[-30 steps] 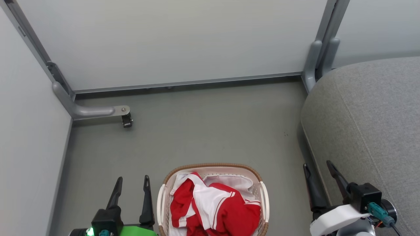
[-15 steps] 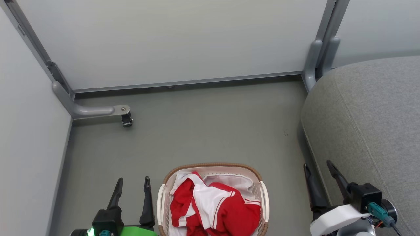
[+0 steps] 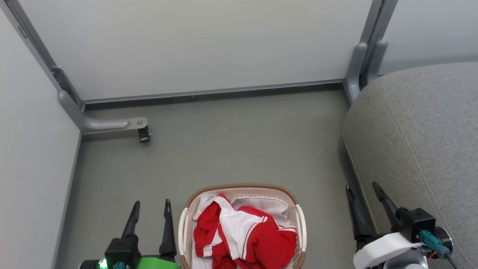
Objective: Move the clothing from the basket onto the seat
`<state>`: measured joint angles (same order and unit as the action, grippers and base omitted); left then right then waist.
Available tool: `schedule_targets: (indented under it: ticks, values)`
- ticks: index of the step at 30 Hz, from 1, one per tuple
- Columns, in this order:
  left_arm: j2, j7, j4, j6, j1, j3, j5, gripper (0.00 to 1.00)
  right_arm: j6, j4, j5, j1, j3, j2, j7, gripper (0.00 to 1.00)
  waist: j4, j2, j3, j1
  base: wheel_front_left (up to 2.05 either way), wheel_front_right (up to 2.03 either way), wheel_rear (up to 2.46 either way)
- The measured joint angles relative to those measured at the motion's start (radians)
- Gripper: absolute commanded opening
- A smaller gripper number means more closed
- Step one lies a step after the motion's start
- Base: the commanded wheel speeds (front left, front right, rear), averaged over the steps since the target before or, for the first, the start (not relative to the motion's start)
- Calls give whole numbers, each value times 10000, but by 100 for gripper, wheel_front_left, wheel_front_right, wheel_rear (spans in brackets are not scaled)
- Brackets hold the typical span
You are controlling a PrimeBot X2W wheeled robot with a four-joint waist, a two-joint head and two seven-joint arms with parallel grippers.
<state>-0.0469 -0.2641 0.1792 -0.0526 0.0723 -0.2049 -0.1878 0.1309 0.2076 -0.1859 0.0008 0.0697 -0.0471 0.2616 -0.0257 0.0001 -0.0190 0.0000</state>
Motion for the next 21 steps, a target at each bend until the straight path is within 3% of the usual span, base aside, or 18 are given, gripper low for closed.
schedule_targets:
  ticks: [12,21]
  values:
    - [-4,0,-211,178,-558,-242,182,100,0,-324,69,-241,-109,0,0,100,28,0,-629,0,0,0,0]
    - [-6,0,-38,719,-2164,-685,593,100,0,-700,161,-1029,-374,-4,2,100,129,0,-1719,0,0,0,0]
